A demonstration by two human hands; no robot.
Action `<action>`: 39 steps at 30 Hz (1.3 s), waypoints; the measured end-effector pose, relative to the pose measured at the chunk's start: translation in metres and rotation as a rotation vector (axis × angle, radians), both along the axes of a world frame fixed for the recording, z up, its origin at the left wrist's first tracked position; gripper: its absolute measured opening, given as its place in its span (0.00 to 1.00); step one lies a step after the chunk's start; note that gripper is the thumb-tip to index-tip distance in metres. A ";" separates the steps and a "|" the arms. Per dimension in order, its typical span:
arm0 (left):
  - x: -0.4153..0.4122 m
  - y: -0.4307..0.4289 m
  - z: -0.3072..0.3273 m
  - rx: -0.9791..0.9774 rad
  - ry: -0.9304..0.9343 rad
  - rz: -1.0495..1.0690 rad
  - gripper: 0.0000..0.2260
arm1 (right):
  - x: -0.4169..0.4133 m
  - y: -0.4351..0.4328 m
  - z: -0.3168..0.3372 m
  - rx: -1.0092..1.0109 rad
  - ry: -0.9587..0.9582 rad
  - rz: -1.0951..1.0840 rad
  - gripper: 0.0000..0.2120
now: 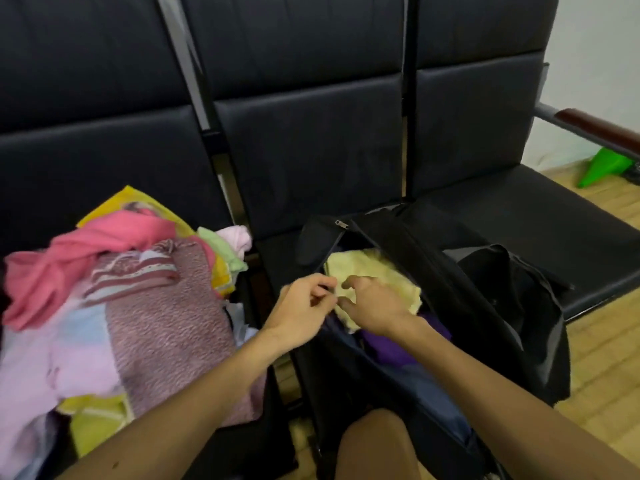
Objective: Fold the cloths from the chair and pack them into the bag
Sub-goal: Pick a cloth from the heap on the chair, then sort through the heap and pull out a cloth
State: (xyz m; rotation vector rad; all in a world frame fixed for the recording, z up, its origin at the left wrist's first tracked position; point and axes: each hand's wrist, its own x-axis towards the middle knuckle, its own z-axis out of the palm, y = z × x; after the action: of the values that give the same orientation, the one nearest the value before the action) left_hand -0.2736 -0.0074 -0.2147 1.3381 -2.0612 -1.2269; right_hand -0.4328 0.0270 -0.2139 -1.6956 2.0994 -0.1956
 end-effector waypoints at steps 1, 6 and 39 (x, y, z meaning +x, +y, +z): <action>0.021 0.003 0.006 -0.020 0.016 0.037 0.08 | 0.018 0.005 0.009 -0.052 -0.049 0.023 0.17; 0.139 0.037 0.010 -0.070 -0.030 0.240 0.08 | 0.115 0.025 0.000 -0.082 -0.133 0.118 0.18; 0.243 0.038 -0.007 0.225 0.371 0.648 0.11 | 0.254 0.057 0.001 -0.088 -0.309 0.123 0.27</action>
State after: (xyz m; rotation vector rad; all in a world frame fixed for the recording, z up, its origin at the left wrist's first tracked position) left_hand -0.0304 0.0309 -0.2217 1.5598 -1.1284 -1.2899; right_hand -0.1789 0.0837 -0.2133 -1.7129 1.7793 -0.4855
